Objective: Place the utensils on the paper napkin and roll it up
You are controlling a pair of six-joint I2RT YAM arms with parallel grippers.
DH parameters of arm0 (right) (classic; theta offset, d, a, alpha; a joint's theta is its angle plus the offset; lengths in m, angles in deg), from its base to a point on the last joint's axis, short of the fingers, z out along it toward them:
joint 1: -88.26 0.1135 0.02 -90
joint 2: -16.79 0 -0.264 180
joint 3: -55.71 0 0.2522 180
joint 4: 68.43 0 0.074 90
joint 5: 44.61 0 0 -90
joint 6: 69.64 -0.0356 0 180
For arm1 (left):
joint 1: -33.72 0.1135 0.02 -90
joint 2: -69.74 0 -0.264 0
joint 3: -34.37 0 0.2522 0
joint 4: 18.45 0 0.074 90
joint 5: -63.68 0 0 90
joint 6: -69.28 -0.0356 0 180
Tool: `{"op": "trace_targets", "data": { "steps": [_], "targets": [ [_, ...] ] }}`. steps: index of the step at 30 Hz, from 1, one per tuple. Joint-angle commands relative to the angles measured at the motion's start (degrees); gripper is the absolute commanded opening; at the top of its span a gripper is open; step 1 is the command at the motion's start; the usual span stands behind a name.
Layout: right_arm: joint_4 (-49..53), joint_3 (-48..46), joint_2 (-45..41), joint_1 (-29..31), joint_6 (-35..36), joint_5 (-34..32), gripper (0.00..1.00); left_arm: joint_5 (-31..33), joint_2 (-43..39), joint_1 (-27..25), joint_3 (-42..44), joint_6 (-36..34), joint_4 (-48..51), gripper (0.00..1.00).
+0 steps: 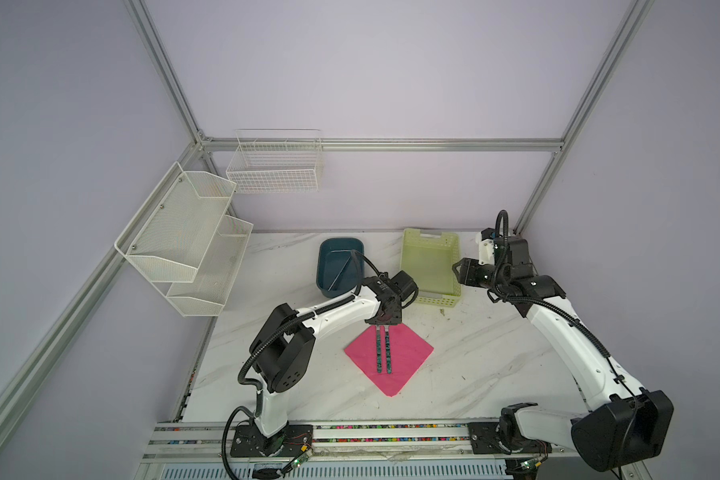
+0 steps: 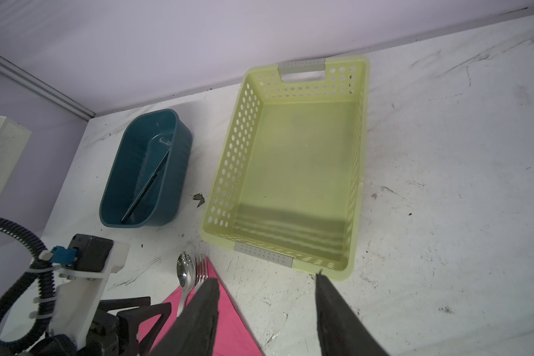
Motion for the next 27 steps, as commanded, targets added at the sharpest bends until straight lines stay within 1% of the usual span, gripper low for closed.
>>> {"op": "trace_targets", "data": {
  "steps": [1, 5, 18, 23, 27],
  "targets": [
    [-0.4, -0.5, -0.7, -0.2, 0.4, -0.8, 0.53, -1.4, 2.3, -0.6, -1.7, 2.3, 0.3, 0.45],
    [-0.5, -0.9, -1.1, -0.1, 0.6, -1.0, 0.53, -1.4, 3.5, -0.8, -0.8, 3.7, 0.2, 0.48],
    [-0.6, -0.9, -0.9, -0.1, 0.6, -0.9, 0.53, -2.2, 5.5, -0.8, 2.8, 4.8, -1.6, 0.48],
    [-0.5, -1.1, -1.1, -0.1, 0.6, -1.1, 0.53, -1.6, 5.2, -0.7, 3.2, 4.9, -1.5, 0.52],
    [-0.5, -0.9, -1.0, -0.2, 0.6, -1.1, 0.53, -1.7, 5.2, -0.7, 3.3, 4.9, -1.6, 0.53]
  ]
}}
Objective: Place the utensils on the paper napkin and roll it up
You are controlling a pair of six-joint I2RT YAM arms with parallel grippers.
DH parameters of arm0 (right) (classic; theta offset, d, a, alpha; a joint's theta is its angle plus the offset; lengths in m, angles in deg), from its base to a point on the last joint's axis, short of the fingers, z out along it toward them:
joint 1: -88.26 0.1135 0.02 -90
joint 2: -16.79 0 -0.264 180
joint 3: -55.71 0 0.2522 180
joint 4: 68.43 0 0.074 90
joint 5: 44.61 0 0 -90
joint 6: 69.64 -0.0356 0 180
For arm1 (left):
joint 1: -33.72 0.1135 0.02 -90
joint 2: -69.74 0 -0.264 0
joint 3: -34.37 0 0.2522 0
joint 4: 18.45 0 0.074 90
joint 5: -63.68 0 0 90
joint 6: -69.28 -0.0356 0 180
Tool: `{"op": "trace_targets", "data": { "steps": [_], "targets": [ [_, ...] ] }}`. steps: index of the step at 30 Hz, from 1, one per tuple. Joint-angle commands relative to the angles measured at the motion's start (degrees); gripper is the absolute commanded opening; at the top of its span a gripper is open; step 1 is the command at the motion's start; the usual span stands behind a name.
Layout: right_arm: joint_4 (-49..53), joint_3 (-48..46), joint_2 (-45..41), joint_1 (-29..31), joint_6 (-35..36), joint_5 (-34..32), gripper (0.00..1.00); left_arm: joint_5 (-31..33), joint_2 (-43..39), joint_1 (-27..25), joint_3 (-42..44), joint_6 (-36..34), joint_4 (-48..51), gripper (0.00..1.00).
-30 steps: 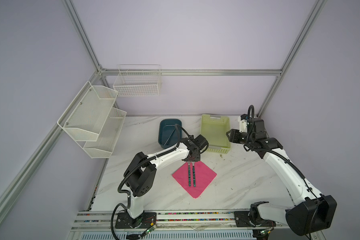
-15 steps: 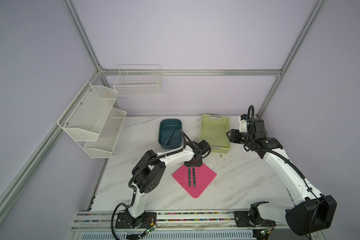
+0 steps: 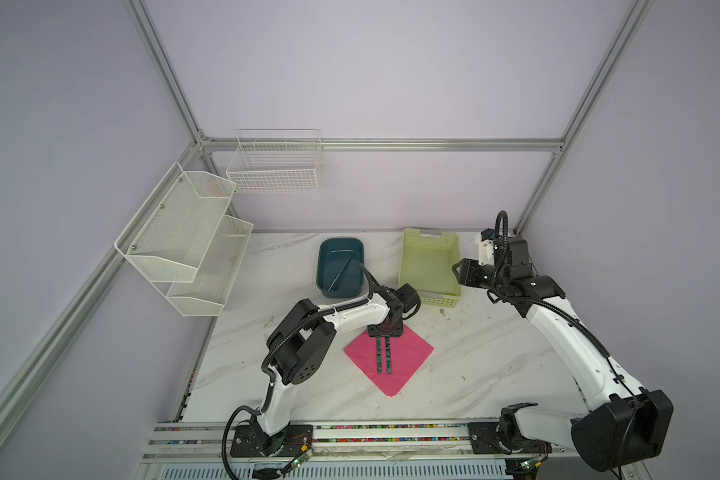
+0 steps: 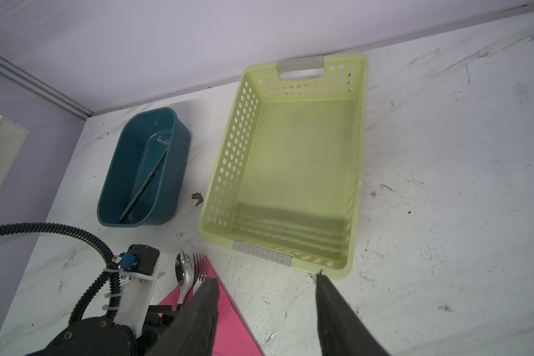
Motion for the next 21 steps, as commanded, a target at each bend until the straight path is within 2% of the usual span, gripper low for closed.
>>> {"op": "trace_targets", "data": {
  "steps": [1, 21],
  "targets": [
    [-0.5, -0.6, -1.0, -0.1, 0.6, -1.0, 0.53, 0.1, -0.4, 0.0, 1.5, 0.9, -0.6, 0.53],
    [-0.4, -0.5, -1.0, -0.2, 0.6, -1.0, 0.53, -0.8, 0.6, 0.3, 1.2, 0.7, -0.8, 0.52]
  ]
}}
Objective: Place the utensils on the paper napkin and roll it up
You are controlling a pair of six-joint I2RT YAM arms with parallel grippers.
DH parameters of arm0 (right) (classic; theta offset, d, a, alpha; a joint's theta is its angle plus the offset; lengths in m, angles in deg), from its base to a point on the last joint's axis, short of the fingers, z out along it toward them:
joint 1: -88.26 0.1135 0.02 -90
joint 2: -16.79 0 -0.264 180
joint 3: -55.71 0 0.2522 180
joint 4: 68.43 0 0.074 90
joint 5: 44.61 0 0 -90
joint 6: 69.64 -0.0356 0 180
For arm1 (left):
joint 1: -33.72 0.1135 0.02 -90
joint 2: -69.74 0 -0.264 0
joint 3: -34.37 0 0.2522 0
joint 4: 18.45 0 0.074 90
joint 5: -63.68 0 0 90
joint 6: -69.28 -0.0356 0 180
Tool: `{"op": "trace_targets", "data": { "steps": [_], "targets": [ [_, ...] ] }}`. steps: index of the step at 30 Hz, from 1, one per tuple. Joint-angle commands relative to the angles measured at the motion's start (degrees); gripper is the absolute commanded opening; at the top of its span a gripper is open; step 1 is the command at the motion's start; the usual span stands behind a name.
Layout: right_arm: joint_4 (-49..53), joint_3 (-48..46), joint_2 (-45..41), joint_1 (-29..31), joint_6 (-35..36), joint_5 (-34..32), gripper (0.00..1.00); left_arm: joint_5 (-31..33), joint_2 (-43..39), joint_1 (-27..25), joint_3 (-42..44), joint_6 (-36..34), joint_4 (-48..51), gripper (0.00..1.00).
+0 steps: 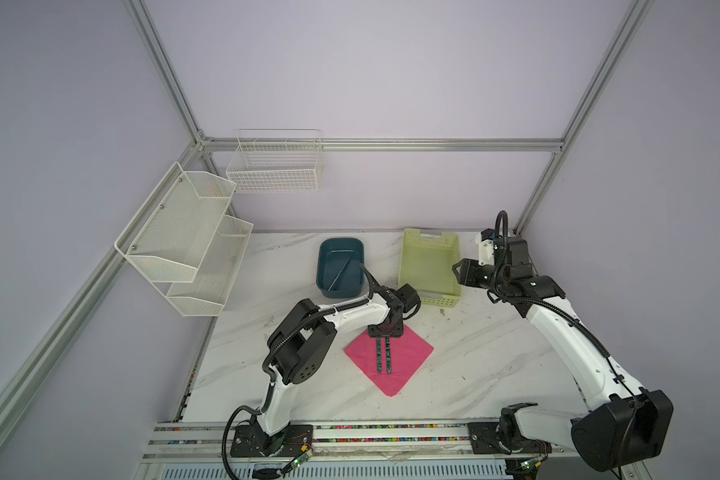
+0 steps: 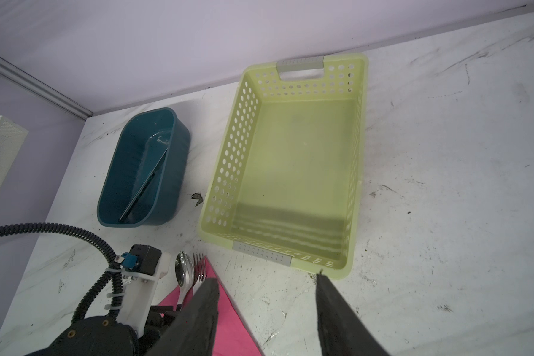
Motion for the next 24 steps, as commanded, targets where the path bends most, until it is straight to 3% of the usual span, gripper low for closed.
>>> {"op": "trace_targets", "data": {
  "steps": [1, 24],
  "targets": [
    [-0.4, -0.4, -1.0, -0.1, 0.6, -0.9, 0.53, -0.3, 0.3, 0.3, 1.2, 0.7, -0.6, 0.51],
    [-0.4, -0.4, -1.2, -0.2, 0.7, -1.0, 0.53, -0.7, 0.7, 0.4, 1.1, 0.6, -0.6, 0.47]
  ]
}}
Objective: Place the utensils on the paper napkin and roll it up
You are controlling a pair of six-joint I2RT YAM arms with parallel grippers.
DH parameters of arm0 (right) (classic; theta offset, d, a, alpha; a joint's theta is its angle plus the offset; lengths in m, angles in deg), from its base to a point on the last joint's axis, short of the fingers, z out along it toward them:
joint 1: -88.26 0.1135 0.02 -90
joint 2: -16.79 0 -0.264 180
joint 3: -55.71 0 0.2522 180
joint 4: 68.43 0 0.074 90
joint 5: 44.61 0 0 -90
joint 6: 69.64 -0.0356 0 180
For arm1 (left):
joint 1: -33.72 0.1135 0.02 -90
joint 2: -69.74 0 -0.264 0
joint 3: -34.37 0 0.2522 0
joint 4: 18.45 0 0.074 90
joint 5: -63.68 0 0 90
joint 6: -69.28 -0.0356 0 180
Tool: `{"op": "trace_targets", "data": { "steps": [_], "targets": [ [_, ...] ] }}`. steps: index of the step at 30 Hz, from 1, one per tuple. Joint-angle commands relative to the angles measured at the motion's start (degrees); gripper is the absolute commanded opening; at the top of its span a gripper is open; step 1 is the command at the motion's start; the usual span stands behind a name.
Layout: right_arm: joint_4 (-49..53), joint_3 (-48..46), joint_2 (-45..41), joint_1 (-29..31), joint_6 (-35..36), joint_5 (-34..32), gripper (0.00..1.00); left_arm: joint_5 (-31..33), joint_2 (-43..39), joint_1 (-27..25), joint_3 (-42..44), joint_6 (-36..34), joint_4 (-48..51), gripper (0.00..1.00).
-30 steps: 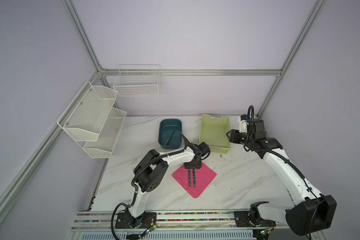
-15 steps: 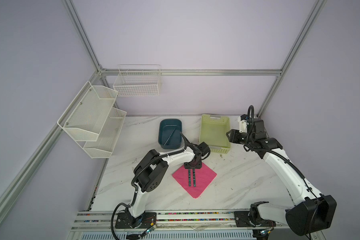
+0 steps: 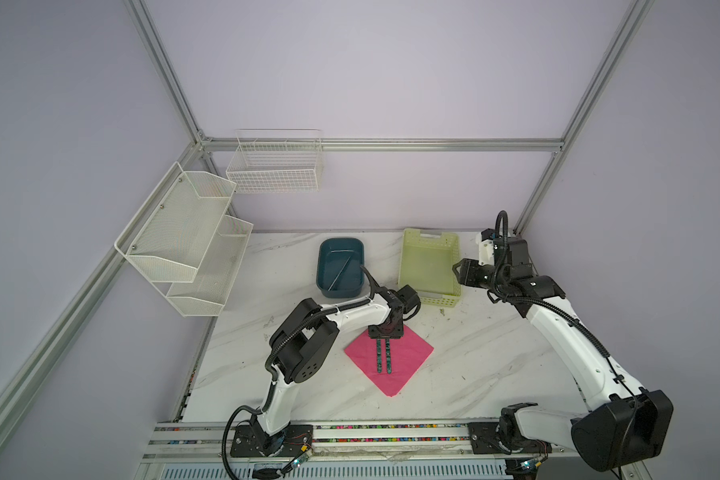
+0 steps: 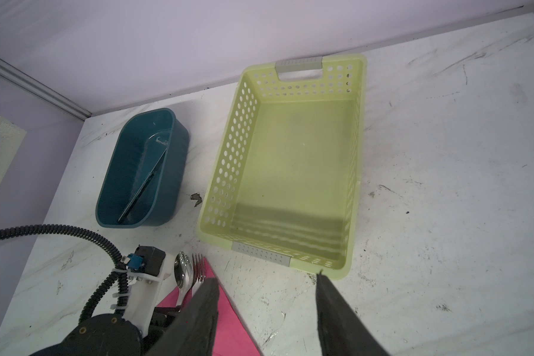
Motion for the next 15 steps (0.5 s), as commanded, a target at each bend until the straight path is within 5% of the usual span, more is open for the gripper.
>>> {"op": "trace_targets", "data": {
  "steps": [1, 15],
  "targets": [
    [-0.4, -0.4, -1.2, -0.2, 0.7, -0.8, 0.53, 0.1, -0.3, 0.3, 1.0, 0.6, -0.5, 0.47],
    [-0.4, -0.4, -1.1, -0.2, 0.7, -0.8, 0.53, 0.1, -0.4, 0.4, 0.9, 0.6, -0.4, 0.41]
  ]
}}
